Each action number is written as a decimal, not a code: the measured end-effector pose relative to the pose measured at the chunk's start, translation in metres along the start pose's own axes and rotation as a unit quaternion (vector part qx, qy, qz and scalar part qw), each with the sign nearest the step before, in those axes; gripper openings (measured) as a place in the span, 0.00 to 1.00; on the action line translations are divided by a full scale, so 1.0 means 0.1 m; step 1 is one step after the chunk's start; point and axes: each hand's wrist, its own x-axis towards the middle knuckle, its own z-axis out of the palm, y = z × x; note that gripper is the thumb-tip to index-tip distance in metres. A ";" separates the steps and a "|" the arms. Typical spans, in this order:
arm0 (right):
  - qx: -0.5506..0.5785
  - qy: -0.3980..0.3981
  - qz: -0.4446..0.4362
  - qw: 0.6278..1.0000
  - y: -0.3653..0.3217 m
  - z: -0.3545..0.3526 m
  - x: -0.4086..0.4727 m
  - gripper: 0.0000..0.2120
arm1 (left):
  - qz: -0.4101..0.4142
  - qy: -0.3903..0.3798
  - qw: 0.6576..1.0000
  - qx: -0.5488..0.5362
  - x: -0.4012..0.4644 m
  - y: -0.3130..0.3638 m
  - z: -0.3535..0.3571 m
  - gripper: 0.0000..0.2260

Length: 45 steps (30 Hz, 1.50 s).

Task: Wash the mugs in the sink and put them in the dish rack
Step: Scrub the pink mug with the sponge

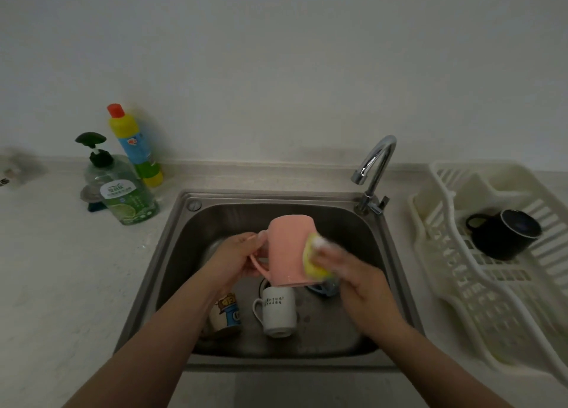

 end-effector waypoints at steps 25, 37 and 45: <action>0.014 0.025 -0.037 0.999 0.01 0.03 -0.17 0.21 | -0.008 -0.036 0.996 -0.081 0.00 -0.05 0.04 0.14; -0.154 0.002 -0.033 0.988 0.02 0.05 0.23 0.23 | 0.018 0.041 0.992 0.120 -0.07 0.09 0.18 0.19; -0.163 -0.015 -0.038 0.986 0.22 -0.10 0.08 0.21 | 0.016 0.063 0.987 0.148 -0.03 0.15 0.17 0.18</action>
